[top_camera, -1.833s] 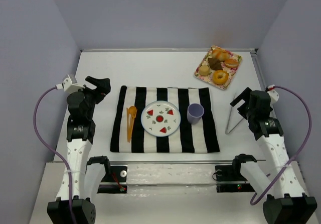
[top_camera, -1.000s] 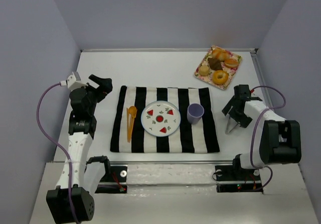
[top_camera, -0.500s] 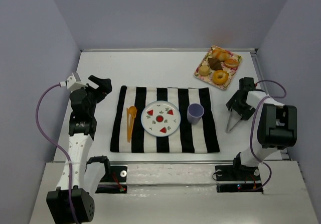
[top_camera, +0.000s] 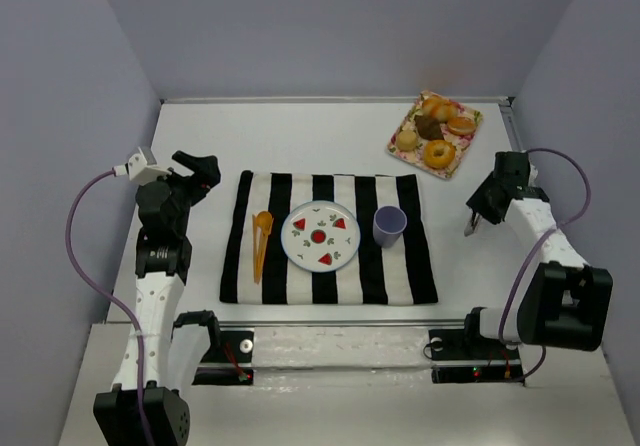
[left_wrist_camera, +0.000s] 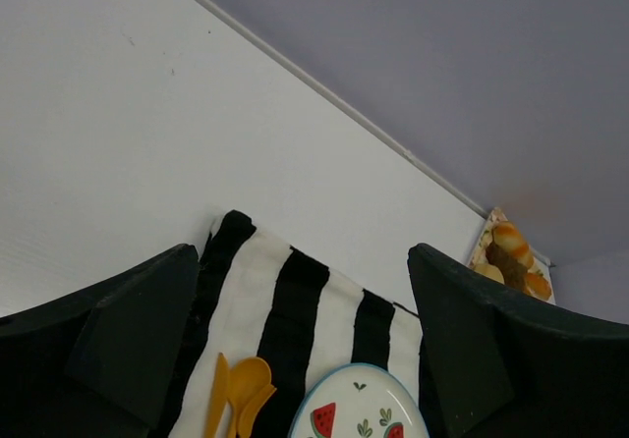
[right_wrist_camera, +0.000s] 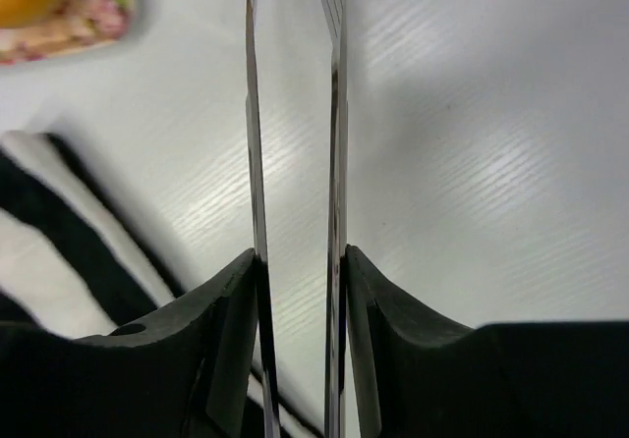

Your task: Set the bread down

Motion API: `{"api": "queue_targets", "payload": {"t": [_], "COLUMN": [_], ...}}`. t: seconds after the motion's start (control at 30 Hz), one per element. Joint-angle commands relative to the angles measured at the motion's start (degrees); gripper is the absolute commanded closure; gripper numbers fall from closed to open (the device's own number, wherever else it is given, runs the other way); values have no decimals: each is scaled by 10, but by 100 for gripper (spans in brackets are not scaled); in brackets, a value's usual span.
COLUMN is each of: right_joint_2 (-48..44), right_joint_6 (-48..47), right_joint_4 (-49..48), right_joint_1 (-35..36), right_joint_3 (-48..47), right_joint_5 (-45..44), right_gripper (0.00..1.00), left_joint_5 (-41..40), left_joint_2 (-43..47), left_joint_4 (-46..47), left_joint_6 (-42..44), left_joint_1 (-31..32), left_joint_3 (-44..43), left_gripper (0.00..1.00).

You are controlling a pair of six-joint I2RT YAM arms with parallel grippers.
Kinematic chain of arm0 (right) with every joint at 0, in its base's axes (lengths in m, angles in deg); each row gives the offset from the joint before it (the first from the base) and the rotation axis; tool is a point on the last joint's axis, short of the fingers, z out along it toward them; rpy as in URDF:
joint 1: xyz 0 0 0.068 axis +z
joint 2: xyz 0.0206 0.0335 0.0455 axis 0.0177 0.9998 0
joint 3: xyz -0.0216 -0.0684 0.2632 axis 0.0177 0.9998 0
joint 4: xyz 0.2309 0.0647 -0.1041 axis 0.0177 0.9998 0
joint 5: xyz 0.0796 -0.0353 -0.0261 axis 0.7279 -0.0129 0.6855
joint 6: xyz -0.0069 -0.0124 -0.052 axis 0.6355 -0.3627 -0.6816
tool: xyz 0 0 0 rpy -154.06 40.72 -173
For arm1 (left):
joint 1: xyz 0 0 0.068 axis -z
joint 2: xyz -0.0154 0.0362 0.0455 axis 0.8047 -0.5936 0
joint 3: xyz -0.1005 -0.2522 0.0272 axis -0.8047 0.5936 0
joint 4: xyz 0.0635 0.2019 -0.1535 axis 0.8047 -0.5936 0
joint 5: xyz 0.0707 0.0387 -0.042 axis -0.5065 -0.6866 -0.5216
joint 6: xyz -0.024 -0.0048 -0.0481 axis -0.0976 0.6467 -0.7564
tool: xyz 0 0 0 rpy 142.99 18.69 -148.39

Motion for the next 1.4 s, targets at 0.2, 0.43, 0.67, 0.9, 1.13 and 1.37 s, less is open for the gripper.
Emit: {"api": "queue_targets", "payload": {"t": [0.2, 0.43, 0.67, 0.9, 1.13, 1.37], "right_joint_2": [-127, -56, 72, 147, 191, 202], "right_joint_6": [-78, -65, -67, -57, -65, -69], "right_joint_4": [15, 15, 9, 9, 3, -2], "right_joint_1": [-2, -2, -2, -2, -2, -2], "right_joint_3": [-69, -129, -199, -227, -239, -248], "right_joint_5": [179, 216, 203, 200, 213, 216], "right_gripper": [47, 43, 43, 43, 46, 58], "left_joint_5": [4, 0, -8, -16, -18, -17], "left_joint_2": [12, 13, 7, 3, -1, -5], "left_joint_4": [5, 4, 4, 0, -1, -1], "left_joint_6": [1, 1, 4, 7, 7, 7], "left_joint_1": [2, 3, 2, 2, 2, 2], "left_joint_3": [8, 9, 9, 4, 3, 2], "left_gripper": [1, 1, 1, 1, 1, 1]}}
